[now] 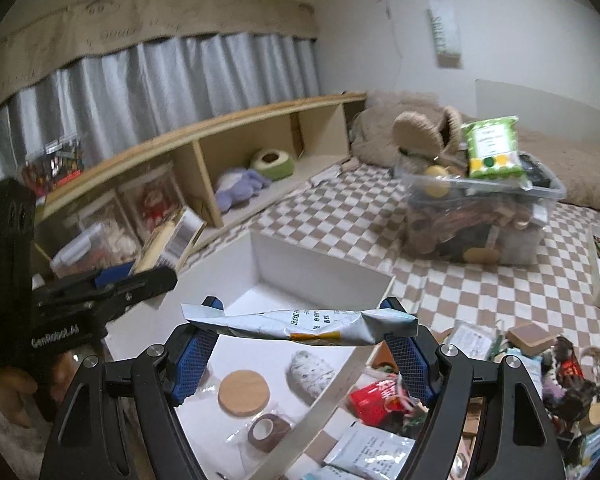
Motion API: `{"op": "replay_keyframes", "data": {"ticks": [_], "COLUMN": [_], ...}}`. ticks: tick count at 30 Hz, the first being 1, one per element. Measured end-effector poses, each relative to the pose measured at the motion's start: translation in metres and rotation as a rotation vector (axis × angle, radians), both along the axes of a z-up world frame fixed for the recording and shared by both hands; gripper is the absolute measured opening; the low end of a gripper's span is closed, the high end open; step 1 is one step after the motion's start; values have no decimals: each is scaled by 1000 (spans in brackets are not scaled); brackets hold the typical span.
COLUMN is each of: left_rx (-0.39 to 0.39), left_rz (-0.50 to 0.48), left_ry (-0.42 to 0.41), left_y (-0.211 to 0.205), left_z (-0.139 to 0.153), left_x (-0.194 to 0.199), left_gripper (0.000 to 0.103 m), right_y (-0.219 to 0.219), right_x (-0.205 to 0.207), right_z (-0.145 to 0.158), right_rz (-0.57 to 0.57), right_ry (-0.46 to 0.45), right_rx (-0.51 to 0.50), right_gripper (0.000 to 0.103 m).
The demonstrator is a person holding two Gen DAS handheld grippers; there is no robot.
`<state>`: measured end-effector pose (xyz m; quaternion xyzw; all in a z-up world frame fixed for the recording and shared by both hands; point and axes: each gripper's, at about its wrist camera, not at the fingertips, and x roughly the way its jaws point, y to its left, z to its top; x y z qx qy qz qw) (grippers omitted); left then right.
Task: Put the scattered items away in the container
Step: 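Carry the tissue pack and the wrapper over the white box with both grippers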
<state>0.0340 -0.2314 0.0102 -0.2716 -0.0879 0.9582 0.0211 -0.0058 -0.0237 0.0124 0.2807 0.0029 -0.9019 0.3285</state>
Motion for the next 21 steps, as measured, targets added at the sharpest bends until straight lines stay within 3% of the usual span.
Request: {"op": "replay_keyframes", "data": {"ticks": [14, 21], "left_rx": [-3, -13], "left_rz": [18, 17], "left_ry": [-158, -200], "left_y": [-33, -37], "left_z": [-43, -57], "left_x": [-40, -44], "left_gripper": [52, 52], "right_y": [-77, -98], "right_x": [-13, -20], "right_z": [-46, -69], "right_rz": [213, 293], "right_ry": [-122, -241], "right_rx": [248, 296], "right_gripper": [80, 80]}}
